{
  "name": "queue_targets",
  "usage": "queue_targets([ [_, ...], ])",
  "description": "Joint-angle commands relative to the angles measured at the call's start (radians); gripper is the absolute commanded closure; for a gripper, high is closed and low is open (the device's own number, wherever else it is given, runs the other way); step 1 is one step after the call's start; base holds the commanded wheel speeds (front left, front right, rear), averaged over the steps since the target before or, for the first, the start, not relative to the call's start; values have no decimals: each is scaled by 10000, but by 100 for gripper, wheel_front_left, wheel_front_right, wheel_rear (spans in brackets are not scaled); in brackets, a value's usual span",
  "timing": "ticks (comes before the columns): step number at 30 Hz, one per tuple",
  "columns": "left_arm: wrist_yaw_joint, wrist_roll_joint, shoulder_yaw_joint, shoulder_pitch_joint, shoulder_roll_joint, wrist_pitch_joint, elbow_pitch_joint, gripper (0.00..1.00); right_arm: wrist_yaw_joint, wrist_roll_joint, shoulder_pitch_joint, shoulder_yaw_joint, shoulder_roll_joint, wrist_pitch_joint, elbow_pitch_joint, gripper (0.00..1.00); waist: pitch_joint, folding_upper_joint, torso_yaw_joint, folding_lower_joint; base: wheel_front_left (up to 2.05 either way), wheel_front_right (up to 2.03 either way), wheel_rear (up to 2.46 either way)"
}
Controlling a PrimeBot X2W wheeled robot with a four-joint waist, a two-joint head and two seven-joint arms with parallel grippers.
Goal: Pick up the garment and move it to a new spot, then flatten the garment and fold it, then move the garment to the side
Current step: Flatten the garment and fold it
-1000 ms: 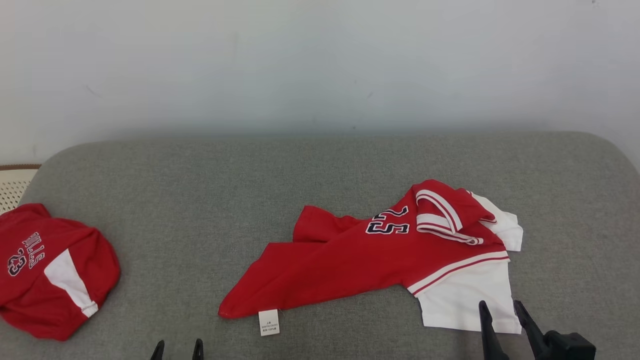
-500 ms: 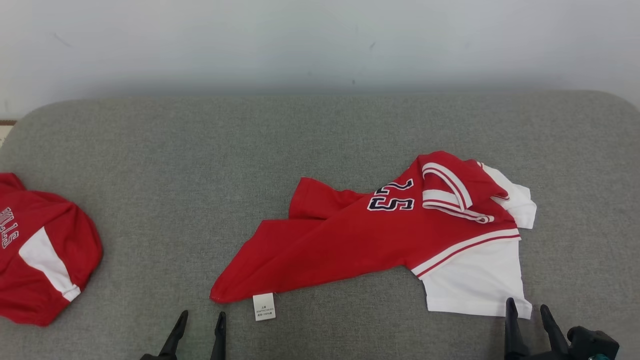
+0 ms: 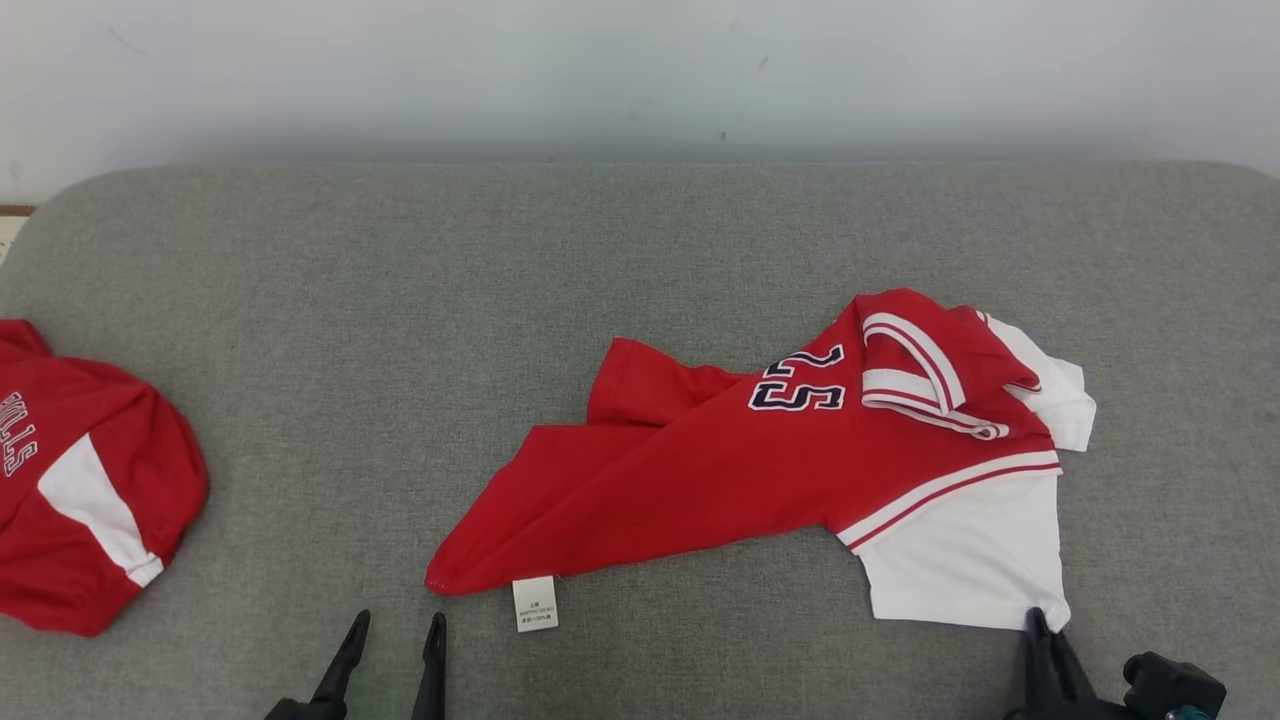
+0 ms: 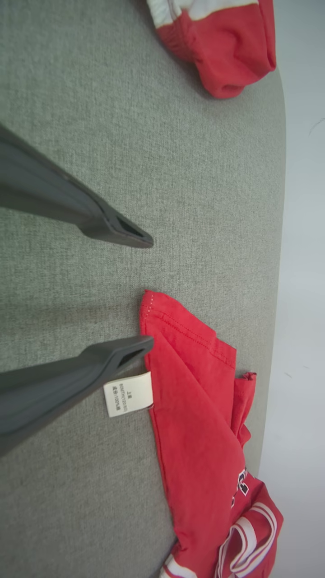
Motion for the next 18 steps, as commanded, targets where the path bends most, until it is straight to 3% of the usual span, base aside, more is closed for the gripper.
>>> queue_targets([
  [1,-7,43,27,-48,9,-11,1,0,-10,83,32,59,-23,4,82,100,-21,-1,-35,-1,0,0,0],
  [15,-81,-828,221,-203,9,-11,188,0,-10,226,899,272,-642,2,-55,100,-201,-1,-715,-1,0,0,0],
  [18,-346,-1272,163,-323,8,-11,453,0,-10,255,874,331,-734,1,-126,100,-165,-1,-924,-1,0,0,0],
])
